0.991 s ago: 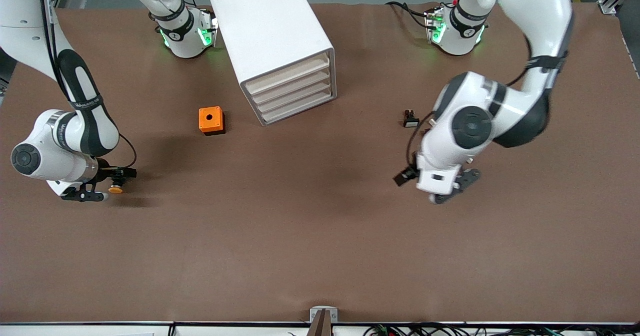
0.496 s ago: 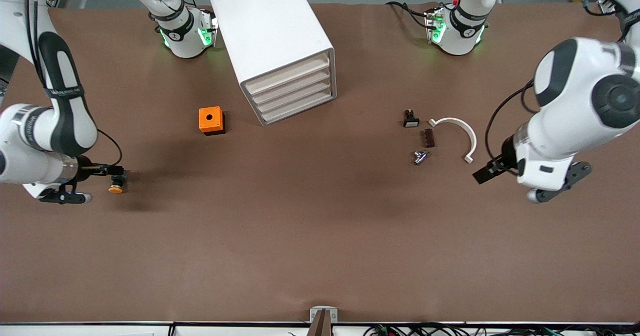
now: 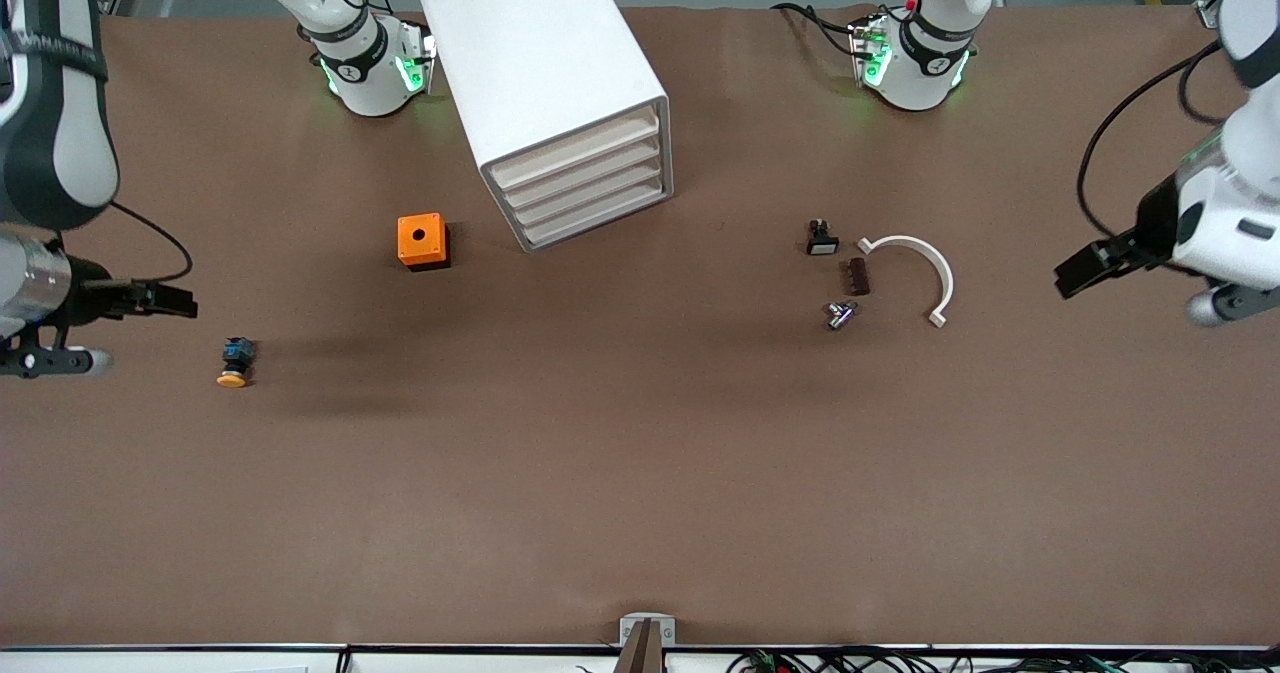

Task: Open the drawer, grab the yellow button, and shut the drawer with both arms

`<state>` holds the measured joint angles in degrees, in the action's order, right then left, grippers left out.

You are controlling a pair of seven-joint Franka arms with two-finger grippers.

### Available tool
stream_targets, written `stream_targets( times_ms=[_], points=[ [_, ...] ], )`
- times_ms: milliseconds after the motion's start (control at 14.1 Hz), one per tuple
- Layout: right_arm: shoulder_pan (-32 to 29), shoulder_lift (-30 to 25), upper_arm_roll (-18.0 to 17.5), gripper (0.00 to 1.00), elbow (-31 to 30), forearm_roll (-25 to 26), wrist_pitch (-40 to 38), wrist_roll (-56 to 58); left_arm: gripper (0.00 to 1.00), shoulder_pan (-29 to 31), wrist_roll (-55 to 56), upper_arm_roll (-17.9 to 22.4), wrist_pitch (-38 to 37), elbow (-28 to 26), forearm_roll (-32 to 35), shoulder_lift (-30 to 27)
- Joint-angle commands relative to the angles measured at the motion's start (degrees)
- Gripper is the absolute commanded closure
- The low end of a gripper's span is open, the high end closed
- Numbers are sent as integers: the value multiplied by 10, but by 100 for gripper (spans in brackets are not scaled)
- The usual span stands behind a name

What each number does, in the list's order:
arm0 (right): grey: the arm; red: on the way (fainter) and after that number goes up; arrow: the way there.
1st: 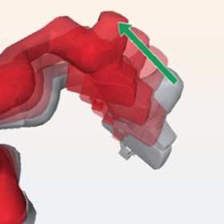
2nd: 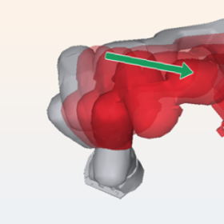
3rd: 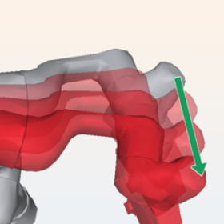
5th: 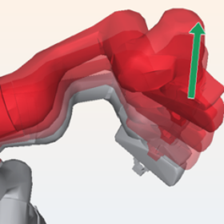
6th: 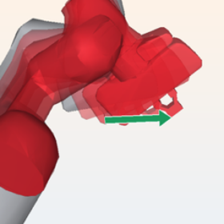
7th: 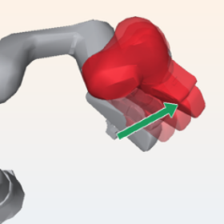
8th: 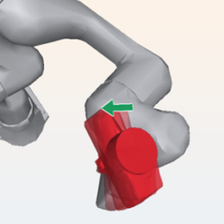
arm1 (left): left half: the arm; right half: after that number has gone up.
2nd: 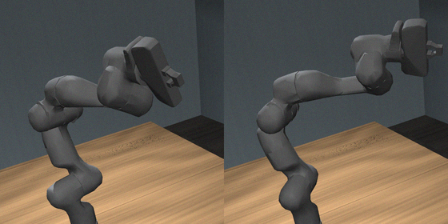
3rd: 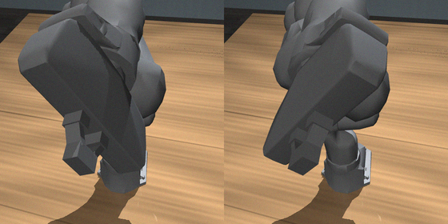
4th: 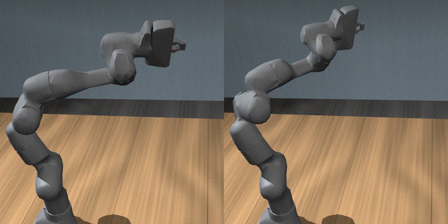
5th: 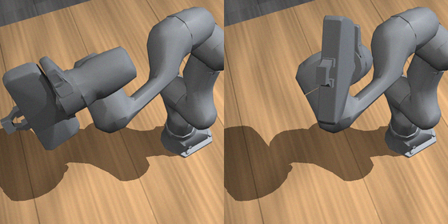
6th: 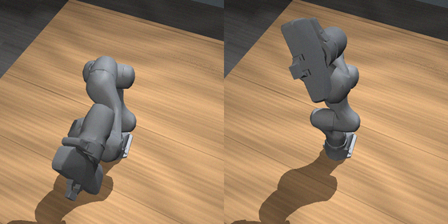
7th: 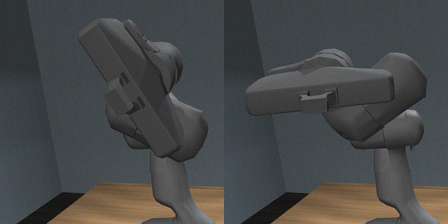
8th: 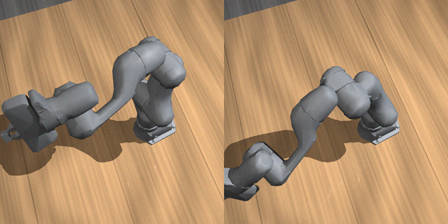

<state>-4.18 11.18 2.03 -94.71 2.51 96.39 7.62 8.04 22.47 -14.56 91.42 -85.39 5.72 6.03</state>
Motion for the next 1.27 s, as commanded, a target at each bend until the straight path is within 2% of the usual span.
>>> stream_targets(
  times_ms=[0,142,425,779,1204],
  points=[
    [29,-84,1,0,-24,-10,-50,-12,0,6,-77,29,-16,-50,-30,-69],
    [48,-143,1,0,-45,-12,-73,-13,0,5,-108,45,-17,-78,-49,-108],
    [83,-239,1,0,-81,-12,-102,-82,0,1,-128,46,-30,-93,-48,-131],
    [77,-248,11,0,-63,-13,-116,-74,0,2,-159,39,-30,-118,-49,-150],
    [77,-248,18,0,-55,-13,-123,-62,0,-2,-163,29,-34,-106,-61,-146]
  ],
)
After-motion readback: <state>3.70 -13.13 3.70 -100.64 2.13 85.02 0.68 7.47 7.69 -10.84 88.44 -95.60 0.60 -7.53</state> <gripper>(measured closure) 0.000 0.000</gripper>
